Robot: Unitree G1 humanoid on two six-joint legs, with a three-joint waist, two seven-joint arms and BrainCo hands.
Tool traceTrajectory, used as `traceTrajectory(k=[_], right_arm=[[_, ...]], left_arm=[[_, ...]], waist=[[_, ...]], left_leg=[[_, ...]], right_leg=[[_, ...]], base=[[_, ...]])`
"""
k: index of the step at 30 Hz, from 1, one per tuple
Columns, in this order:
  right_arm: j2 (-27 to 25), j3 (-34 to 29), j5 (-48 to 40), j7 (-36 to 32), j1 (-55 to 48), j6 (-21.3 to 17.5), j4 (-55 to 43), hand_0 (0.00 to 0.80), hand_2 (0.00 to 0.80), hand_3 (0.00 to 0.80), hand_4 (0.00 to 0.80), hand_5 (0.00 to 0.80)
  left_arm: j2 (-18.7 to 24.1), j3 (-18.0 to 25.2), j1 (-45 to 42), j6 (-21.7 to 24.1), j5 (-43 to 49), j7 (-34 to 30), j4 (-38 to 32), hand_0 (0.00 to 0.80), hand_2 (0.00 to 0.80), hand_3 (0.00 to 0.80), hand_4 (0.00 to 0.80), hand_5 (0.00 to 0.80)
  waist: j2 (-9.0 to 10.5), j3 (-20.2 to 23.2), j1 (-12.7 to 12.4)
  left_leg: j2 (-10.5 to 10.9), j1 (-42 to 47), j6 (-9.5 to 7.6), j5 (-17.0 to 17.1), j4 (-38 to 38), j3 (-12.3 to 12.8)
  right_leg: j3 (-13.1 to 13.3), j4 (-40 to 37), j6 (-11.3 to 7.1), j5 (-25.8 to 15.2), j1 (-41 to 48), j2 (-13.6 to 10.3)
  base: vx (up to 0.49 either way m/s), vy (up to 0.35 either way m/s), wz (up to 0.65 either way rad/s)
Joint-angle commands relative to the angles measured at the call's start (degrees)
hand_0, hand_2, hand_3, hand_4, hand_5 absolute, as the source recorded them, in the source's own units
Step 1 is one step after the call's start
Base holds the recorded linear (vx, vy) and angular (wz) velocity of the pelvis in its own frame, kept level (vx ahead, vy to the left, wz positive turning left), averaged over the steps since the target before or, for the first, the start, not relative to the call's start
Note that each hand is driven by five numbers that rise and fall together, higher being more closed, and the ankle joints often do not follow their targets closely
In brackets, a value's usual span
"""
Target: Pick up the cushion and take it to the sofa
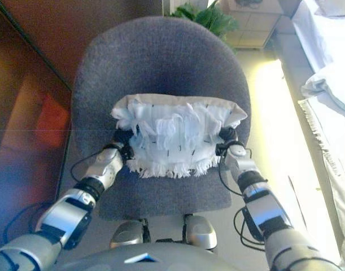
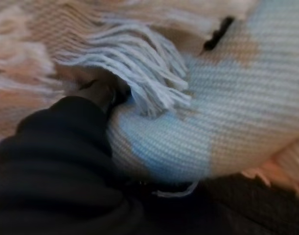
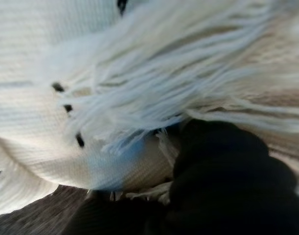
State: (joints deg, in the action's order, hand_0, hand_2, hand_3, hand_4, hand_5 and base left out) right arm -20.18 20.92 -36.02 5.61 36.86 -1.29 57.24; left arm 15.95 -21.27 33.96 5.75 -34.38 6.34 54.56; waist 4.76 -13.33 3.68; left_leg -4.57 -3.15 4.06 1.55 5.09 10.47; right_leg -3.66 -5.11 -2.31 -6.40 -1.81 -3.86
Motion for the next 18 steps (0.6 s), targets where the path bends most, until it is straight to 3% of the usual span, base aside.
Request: traceTrajectory(k=[1, 3, 4, 5, 6, 7, 11, 14, 18], right_arm=[[-1.19, -0.24, -3.61, -3.15, 16.74, -1.13, 4.92, 0.8, 0.8, 0.8, 0.8, 0.8], [-2.47, -0.24, -3.97, -4.72, 19.24, -0.47, 8.13, 0.8, 0.8, 0.8, 0.8, 0.8], [-2.97, -0.24, -3.1, -4.57, 20.34, -0.05, 9.73, 0.8, 0.8, 0.8, 0.8, 0.8], [-3.58, 0.07, -2.71, -4.57, 21.29, 0.14, 10.78, 0.8, 0.8, 0.8, 0.8, 0.8], [-4.27, 0.34, -2.33, -4.24, 22.1, 0.03, 11.61, 0.314, 0.314, 0.314, 0.314, 0.314], [-5.48, 0.59, -1.94, -3.53, 23.03, -0.28, 12.16, 0.0, 0.0, 0.0, 0.0, 0.0], [-9.5, 0.65, -3.73, -1.5, 25.29, -1.52, 12.86, 0.0, 0.0, 0.0, 0.0, 0.0], [-12.78, -2.02, -8.14, 0.53, 24.9, -2.75, 11.82, 0.0, 0.0, 0.0, 0.0, 0.0], [-17.63, -4.08, -7.63, 0.9, 22.2, -4.63, 9.22, 0.0, 0.0, 0.0, 0.0, 0.0]], left_arm=[[-2.02, -3.56, 18.69, 0.15, 1.32, 1.64, 6.92, 0.8, 0.8, 0.8, 0.8, 0.8], [-0.86, -2.56, 21.68, -1.95, -1.34, 1.87, 10.38, 0.8, 0.8, 0.8, 0.8, 0.8], [-0.42, -2.07, 23.08, -3.15, -2.92, 2.2, 12.11, 0.367, 0.367, 0.367, 0.367, 0.367], [-0.05, -1.48, 24.01, -3.18, -3.47, 1.59, 13.72, 0.0, 0.0, 0.0, 0.0, 0.0], [0.42, -1.22, 25.04, -3.38, -3.82, 1.19, 14.74, 0.0, 0.0, 0.0, 0.0, 0.0], [1.04, -0.88, 25.85, -3.66, -3.72, 0.41, 15.61, 0.0, 0.0, 0.0, 0.0, 0.0], [4.02, -1.7, 27.33, -2.94, -3.69, 1.74, 16.65, 0.0, 0.0, 0.0, 0.0, 0.0], [7.39, -0.59, 27.1, -3.07, -5.77, 3.26, 18.08, 0.0, 0.0, 0.0, 0.0, 0.0], [12.1, 1.2, 25.59, -1.56, -7.85, 1.19, 18.63, 0.0, 0.0, 0.0, 0.0, 0.0]], waist=[[-1.26, -2.52, -1.49], [-1.36, -3.25, -1.32], [-1.42, -3.52, -1.25], [-1.47, -3.79, -1.22], [-1.51, -4.12, -1.13], [-1.64, -4.38, -1.1], [-2.35, -4.99, -0.71], [-2.79, -5.39, -0.32], [-3.31, -5.55, 0.04]], left_leg=[[-0.53, 0.65, -0.09, -1.39, -0.09, -3.89], [-0.37, -0.22, -0.01, -1.07, -0.09, -3.98], [-0.29, -0.68, 0.05, -0.94, -0.09, -4.07], [-0.24, -0.98, 0.13, -0.85, -0.09, -4.14], [-0.17, -1.24, 0.16, -0.81, -0.09, -4.18], [-0.04, -1.48, 0.19, -0.79, -0.09, -4.21], [0.34, -1.91, 0.38, -0.81, -0.09, -3.95], [0.69, -2.24, 0.47, -0.89, -0.09, -3.61], [1.04, -2.5, 0.52, -1.1, -0.09, -3.02]], right_leg=[[-1.21, 0.11, -3.9, 2.3, -1.64, -1.3], [-1.37, 0.11, -4.01, 2.11, -2.4, -1.45], [-1.44, 0.11, -4.08, 2.03, -2.77, -1.59], [-1.58, 0.11, -4.18, 1.94, -3.05, -1.72], [-1.7, 0.11, -4.24, 1.91, -3.29, -1.83], [-1.92, 0.11, -4.27, 1.92, -3.49, -1.99], [-2.41, 0.11, -4.34, 1.93, -4.0, -2.47], [-2.64, 0.11, -4.41, 2.03, -4.42, -2.83], [-3.02, 0.11, -4.54, 2.28, -4.73, -3.23]], base=[[-0.07, 0.054, 0.11], [-0.037, 0.054, 0.08], [-0.006, 0.044, 0.07], [-0.004, 0.038, 0.11], [-0.006, 0.04, 0.12], [-0.001, 0.057, 0.13], [0.022, 0.092, 0.07], [0.01, 0.103, 0.0], [0.027, 0.08, 0.0]])
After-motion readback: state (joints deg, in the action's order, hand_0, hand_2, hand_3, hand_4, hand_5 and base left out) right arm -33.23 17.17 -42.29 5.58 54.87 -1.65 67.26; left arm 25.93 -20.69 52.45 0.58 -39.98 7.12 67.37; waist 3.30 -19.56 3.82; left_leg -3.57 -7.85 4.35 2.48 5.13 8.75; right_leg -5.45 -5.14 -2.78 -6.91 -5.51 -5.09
